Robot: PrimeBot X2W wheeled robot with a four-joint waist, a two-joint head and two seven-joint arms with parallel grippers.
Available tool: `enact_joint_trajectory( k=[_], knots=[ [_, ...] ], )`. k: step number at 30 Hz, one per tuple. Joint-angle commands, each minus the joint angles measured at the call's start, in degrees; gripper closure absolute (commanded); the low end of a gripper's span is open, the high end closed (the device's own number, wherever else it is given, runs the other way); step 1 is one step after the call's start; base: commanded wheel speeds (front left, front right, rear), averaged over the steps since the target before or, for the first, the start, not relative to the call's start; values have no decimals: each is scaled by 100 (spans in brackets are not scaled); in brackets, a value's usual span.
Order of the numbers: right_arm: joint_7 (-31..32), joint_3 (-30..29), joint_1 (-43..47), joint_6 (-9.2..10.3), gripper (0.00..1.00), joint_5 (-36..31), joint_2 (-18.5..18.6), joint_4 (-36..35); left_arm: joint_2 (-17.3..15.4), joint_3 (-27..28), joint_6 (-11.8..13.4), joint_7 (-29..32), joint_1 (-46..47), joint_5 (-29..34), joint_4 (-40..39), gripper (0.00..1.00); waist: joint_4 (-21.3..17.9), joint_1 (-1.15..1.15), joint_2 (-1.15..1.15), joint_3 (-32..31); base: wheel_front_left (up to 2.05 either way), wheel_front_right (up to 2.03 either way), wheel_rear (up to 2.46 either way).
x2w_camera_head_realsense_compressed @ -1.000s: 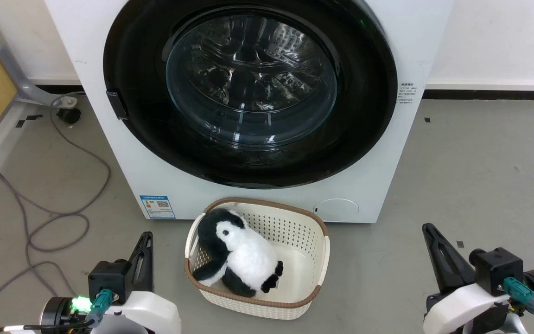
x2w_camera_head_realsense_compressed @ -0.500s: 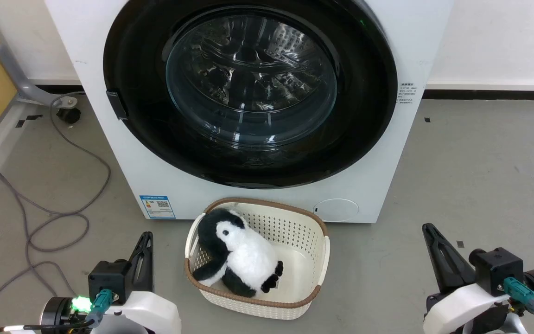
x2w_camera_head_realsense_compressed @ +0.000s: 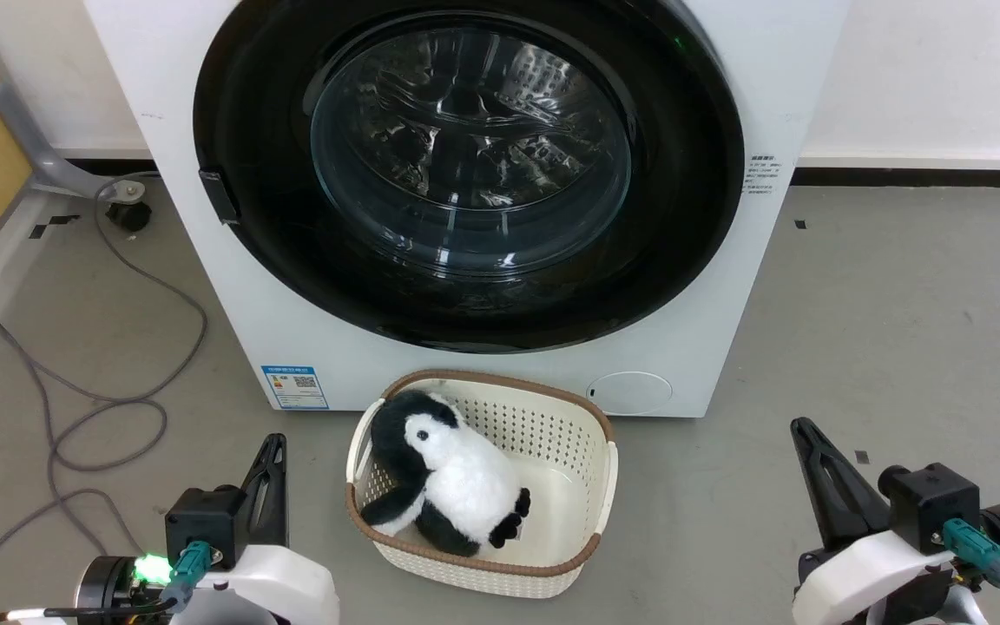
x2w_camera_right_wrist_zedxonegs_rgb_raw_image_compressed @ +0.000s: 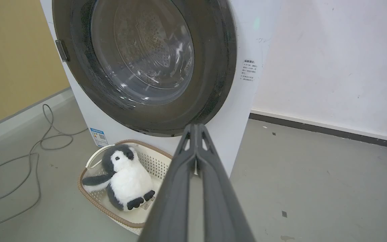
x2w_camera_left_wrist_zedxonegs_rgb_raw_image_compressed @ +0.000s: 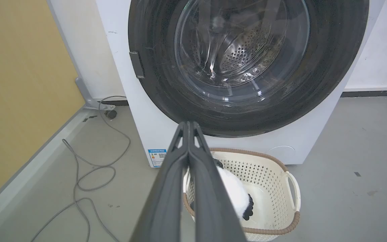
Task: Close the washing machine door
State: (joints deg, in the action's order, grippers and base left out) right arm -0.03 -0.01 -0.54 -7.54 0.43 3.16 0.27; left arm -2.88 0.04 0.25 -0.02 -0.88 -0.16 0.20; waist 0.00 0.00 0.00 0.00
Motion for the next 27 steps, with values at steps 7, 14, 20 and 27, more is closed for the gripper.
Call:
enact_joint_trajectory(
  k=[7,14,20,27],
  knots=[
    [3,1,54,5,100,-43,-28,-27,1,-4,-25,2,88,16,-20,100,0,0,0,0,0,0,0],
    [3,1,54,5,100,-43,-28,-27,1,-4,-25,2,88,16,-20,100,0,0,0,0,0,0,0],
    [3,1,54,5,100,-43,-28,-27,1,-4,-25,2,88,16,-20,100,0,0,0,0,0,0,0],
    [3,1,54,5,100,-43,-28,-27,1,-4,-25,2,88,16,-20,100,0,0,0,0,0,0,0]
  ],
)
